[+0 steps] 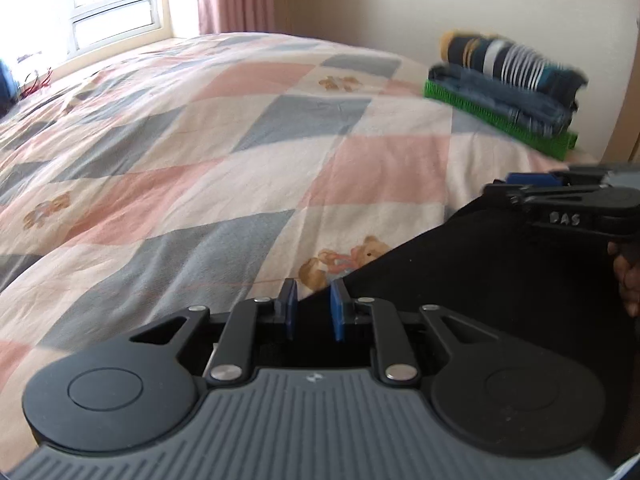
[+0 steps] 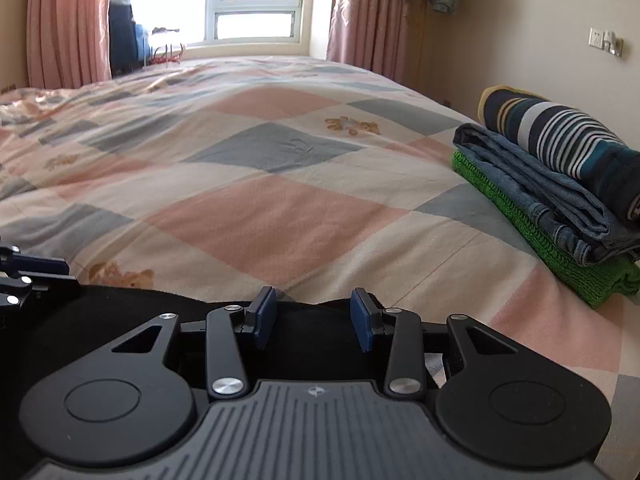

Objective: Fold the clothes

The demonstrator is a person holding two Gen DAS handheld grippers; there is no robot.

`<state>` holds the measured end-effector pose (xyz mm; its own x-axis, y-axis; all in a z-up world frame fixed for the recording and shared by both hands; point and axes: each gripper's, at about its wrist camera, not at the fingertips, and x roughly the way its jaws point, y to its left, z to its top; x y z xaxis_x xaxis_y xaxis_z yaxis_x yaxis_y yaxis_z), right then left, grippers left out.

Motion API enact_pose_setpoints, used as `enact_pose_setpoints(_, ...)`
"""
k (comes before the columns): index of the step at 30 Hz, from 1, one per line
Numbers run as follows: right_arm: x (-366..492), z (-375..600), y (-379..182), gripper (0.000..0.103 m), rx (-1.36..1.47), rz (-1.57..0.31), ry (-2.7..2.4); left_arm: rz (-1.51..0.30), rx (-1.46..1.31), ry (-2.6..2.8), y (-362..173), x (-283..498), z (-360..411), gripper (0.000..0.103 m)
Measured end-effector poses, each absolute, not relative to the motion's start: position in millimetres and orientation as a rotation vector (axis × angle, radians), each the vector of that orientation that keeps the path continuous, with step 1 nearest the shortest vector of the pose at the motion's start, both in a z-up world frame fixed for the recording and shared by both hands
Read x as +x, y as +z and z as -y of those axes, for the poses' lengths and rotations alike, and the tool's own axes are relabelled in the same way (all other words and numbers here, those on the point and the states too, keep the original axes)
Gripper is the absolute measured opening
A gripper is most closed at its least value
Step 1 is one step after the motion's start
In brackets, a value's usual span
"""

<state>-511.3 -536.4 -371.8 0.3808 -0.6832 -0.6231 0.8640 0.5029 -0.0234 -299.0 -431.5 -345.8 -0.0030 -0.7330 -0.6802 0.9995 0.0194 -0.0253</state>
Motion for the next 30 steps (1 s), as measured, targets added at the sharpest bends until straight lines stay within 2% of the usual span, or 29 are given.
enact_pose_setpoints(1,-518,534,-366,0.031,0.349,-0.592,-1.017,-0.623,0.536,-1.480,-336,-297,421,0.016)
enact_pose_setpoints(4,-547,512,-336,0.036,0.380,-0.504,-1.092,-0.652,0.491,-1.499,-316,-298,386,0.015)
enact_pose_setpoints(7,-579,480,-310,0.036,0.425,-0.413,-1.112,-0.666,0.475,-1.546,-303,-308,350,0.016)
enact_pose_setpoints(10,-600,440,-303,0.039,0.453,-0.372,-1.113,-0.702,0.478,-1.592,-312,-327,326,0.016)
enact_pose_setpoints(12,-605,417,-312,0.043,0.453,-0.387,-1.115,-0.741,0.511,-1.608,-327,-342,319,0.016)
enact_pose_setpoints(15,-595,407,-343,0.045,0.446,-0.504,-1.111,-0.748,0.570,-1.576,-347,-359,316,0.019)
enact_pose_setpoints(17,-588,403,-357,0.045,0.392,-0.555,-1.121,-0.730,0.566,-1.568,-339,-364,310,0.016)
enact_pose_setpoints(21,-588,390,-339,0.045,0.397,-0.499,-1.120,-0.687,0.563,-1.615,-327,-375,295,0.018)
enact_pose_setpoints(23,-587,382,-336,0.051,0.384,-0.491,-1.111,-0.689,0.602,-1.601,-339,-381,296,0.019)
enact_pose_setpoints(27,-575,384,-365,0.053,0.388,-0.586,-1.095,-0.718,0.596,-1.573,-350,-380,296,0.023)
enact_pose_setpoints(30,-576,380,-360,0.053,0.403,-0.577,-1.107,-0.690,0.589,-1.545,-336,-381,288,0.026)
